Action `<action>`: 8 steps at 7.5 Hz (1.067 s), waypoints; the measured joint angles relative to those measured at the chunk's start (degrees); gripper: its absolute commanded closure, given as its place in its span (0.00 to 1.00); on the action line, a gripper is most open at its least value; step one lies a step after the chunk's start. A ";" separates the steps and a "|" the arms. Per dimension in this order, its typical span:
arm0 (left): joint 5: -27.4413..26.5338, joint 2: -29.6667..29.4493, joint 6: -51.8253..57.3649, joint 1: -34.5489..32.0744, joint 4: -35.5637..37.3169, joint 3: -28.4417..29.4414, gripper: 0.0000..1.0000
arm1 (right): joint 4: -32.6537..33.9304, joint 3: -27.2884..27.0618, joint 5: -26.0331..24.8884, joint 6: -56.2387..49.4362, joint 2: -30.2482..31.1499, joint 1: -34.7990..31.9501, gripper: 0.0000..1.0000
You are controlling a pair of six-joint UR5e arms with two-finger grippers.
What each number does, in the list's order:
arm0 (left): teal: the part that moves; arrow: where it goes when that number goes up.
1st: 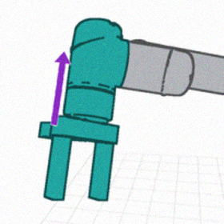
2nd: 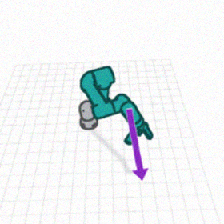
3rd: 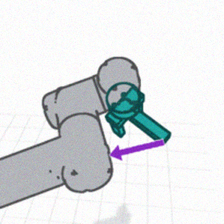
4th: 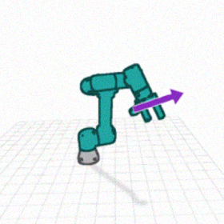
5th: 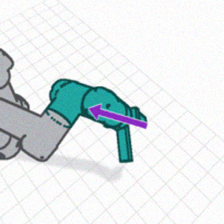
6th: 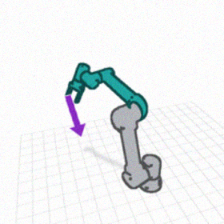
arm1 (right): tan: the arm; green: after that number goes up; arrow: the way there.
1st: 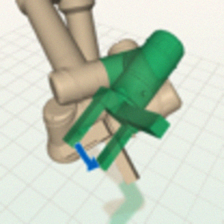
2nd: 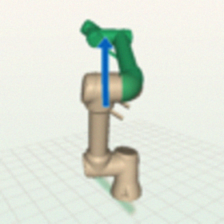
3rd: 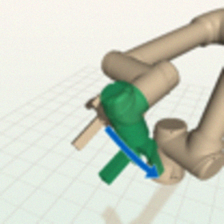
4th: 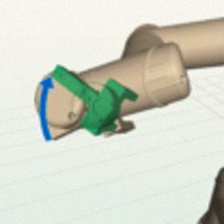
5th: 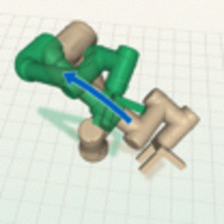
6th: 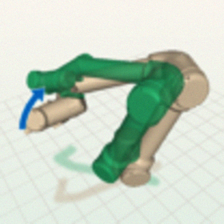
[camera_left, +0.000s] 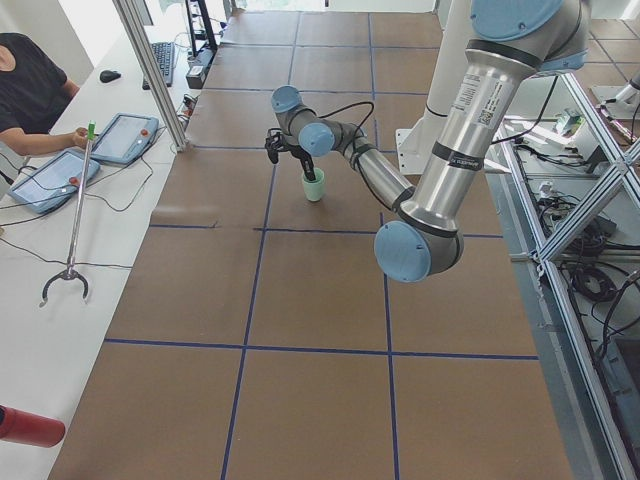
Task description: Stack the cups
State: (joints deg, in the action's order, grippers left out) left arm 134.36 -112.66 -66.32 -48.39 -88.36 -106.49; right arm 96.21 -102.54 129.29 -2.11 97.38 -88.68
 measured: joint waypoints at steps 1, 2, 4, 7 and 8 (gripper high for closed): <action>-0.11 0.34 1.62 -0.87 0.07 -1.18 0.00 | 0.02 0.01 0.00 0.00 0.00 0.00 0.00; -0.18 1.22 5.63 -2.64 0.19 -2.74 0.00 | 0.03 0.04 0.00 0.00 0.00 0.00 0.00; -0.32 3.93 22.66 -10.04 0.28 -3.08 0.00 | 0.02 0.06 0.00 0.00 0.00 0.00 0.00; -0.04 7.23 50.74 -23.16 0.09 3.95 0.00 | -0.04 0.06 0.00 0.00 0.00 0.00 0.00; 0.00 8.59 53.90 -26.24 0.08 7.05 0.00 | 0.00 0.06 0.00 0.00 0.00 0.00 0.00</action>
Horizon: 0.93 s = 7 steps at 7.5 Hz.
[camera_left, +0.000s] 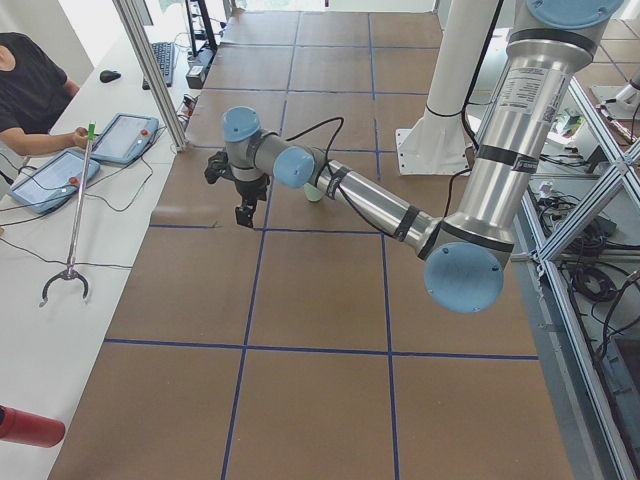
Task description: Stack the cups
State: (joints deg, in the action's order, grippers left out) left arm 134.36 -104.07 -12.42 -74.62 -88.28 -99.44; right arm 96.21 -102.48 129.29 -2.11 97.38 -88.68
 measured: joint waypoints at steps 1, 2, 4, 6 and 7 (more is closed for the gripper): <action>0.04 2.67 1.50 -3.13 -0.36 2.33 0.00 | 0.01 0.00 0.00 0.00 0.00 0.00 0.00; 0.08 6.51 2.84 -6.38 -1.96 3.63 0.00 | -0.01 0.00 0.00 0.00 0.00 0.00 0.00; 0.10 14.08 6.66 -10.18 -6.10 4.41 0.00 | -0.01 0.00 0.00 0.00 0.00 0.00 0.00; 0.11 17.60 7.89 -11.20 -7.05 5.31 0.00 | -0.01 -0.02 0.00 0.00 0.00 0.00 0.00; 0.16 18.61 8.09 -11.70 -7.16 5.95 0.00 | 0.01 -0.02 0.00 0.01 0.00 0.00 0.00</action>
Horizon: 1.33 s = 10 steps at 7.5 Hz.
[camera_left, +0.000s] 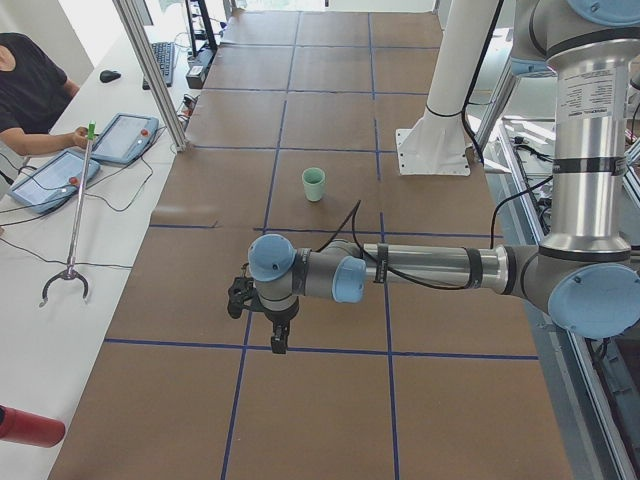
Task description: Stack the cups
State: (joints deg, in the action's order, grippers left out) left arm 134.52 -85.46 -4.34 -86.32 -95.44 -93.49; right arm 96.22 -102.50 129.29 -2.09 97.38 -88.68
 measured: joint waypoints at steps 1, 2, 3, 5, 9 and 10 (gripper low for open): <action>0.03 0.46 0.05 -0.70 0.08 0.31 0.00 | 0.01 0.00 0.00 0.02 0.00 0.00 0.00; 0.04 0.64 0.05 -1.44 0.24 0.45 0.00 | 0.01 0.01 0.00 0.01 0.00 0.00 0.00; 0.06 0.72 0.04 -2.07 0.38 0.56 0.00 | -0.03 0.02 0.00 -0.01 0.00 0.00 0.00; 0.12 0.88 0.03 -2.66 0.44 0.91 0.00 | -0.04 0.02 0.00 -0.01 0.00 0.00 0.00; 0.13 1.31 0.03 -2.81 0.43 1.06 0.00 | -0.02 0.02 0.00 -0.02 0.00 0.00 0.00; 0.13 1.33 0.03 -2.82 0.41 1.08 0.00 | -0.02 0.02 0.00 -0.02 0.00 0.00 0.00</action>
